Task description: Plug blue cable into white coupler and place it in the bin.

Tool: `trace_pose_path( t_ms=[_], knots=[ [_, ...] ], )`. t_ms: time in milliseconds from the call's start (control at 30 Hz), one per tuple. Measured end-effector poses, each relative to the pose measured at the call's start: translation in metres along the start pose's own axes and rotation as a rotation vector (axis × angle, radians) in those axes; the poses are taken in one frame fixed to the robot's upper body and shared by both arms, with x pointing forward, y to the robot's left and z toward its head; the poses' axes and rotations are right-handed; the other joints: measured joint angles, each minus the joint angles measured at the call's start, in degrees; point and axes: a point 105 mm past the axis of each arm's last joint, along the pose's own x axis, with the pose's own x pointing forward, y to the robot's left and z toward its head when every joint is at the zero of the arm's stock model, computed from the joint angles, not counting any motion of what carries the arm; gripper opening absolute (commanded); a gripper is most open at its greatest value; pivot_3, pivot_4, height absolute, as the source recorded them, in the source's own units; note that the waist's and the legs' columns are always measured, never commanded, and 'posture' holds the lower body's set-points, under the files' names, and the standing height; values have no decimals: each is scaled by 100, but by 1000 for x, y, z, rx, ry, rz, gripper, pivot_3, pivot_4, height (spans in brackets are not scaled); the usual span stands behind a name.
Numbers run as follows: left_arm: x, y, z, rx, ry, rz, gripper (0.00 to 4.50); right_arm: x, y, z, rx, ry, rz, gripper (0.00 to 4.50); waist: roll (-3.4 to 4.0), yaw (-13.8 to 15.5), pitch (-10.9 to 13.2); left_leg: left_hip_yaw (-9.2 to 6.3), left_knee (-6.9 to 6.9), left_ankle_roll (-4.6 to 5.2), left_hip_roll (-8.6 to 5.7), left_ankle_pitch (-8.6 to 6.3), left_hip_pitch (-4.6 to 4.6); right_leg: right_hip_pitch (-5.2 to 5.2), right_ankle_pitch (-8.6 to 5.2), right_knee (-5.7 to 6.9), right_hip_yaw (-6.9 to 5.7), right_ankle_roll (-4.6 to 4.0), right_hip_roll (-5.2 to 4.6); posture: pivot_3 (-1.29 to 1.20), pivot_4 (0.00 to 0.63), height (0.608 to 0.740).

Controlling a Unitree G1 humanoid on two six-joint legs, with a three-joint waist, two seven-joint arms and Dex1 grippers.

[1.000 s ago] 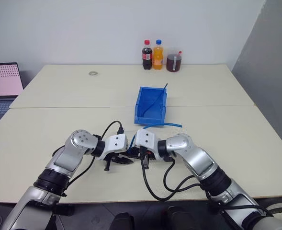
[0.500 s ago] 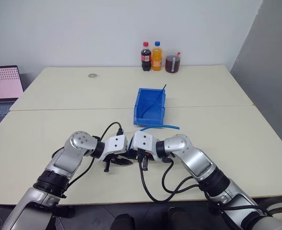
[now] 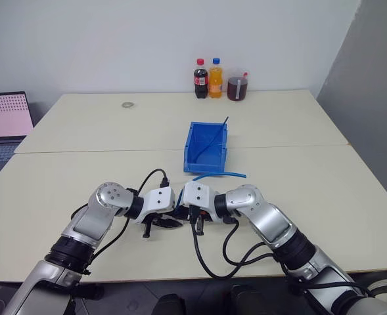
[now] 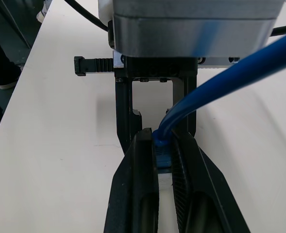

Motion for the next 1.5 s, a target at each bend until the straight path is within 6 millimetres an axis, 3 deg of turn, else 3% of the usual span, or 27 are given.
trace_pose_path(
  t_ms=[200,267,400,600,700,800,867,1033,1133,1300,1367,1400,1500],
  knots=[
    [0,-1,0,0,-10,8,780,-2,0,0,12,-14,-11,90,0,1,5,-1,-4,-1,-1,-1,-2,-3,-3,-2,-2,0,-6,0,150,740],
    [-1,-1,0,-5,-16,16,1489,-3,0,0,19,-24,-19,90,-6,2,17,-1,-5,-2,-2,-1,-4,-4,-3,-2,-3,1,-19,0,150,740],
    [-4,-2,-4,-22,-36,61,2356,-8,2,4,42,-60,-30,90,-41,2,76,-6,-7,-3,1,-2,-17,-14,-3,-2,-10,1,-30,0,150,740],
    [-27,-8,-14,-87,-47,130,3658,-25,-1,8,150,-99,-81,89,-79,-5,170,-9,-15,-16,11,-10,-31,-24,-24,-2,-16,-4,-35,0,150,740],
    [-37,-11,-12,-150,-75,166,4459,-33,-3,11,212,-122,-113,89,-87,5,211,-10,-5,-21,44,-10,-97,-81,-23,2,-25,0,-37,0,150,740],
    [-51,-3,3,-201,-151,253,4500,-44,-8,21,303,-190,-142,89,-96,53,230,-18,24,-24,46,-8,-214,-173,-11,7,-36,16,-37,0,150,740],
    [-63,5,14,-222,-194,332,4500,-55,-15,32,346,-260,-175,89,-101,74,236,-13,26,-25,41,-8,-232,-192,-5,4,-29,20,-40,0,150,740],
    [-89,21,56,-218,-322,442,4500,-104,-59,67,383,-419,-358,89,-125,97,302,-12,24,-25,1,-8,-229,-191,2,6,-26,36,-59,0,150,740],
    [-94,26,60,-213,-322,463,4500,-125,-85,80,405,-480,-452,89,-126,72,302,-7,23,-25,-5,-8,-227,-192,5,5,-21,34,-61,0,150,740],
    [-97,50,54,-190,-293,544,4500,-135,-146,79,504,-462,-584,89,-127,55,316,6,21,-26,-15,-5,-225,-194,27,8,-20,6,-59,0,150,740],
    [-91,54,55,-174,-295,539,4500,-129,-163,71,518,-408,-604,792,-130,48,318,17,22,-26,-11,-5,-229,-195,28,5,-19,6,-60,0,150,740],
    [-87,56,55,-167,-292,532,4500,-125,-170,65,530,-373,-608,856,-130,44,318,26,20,-25,-11,-5,-232,-198,28,5,-15,5,-61,0,150,740],
    [-79,59,58,-136,-289,520,4500,-120,-187,48,544,-264,-629,1624,-130,44,319,39,19,-26,-4,-5,-247,-211,28,0,-13,4,-67,0,150,740]
  ],
)
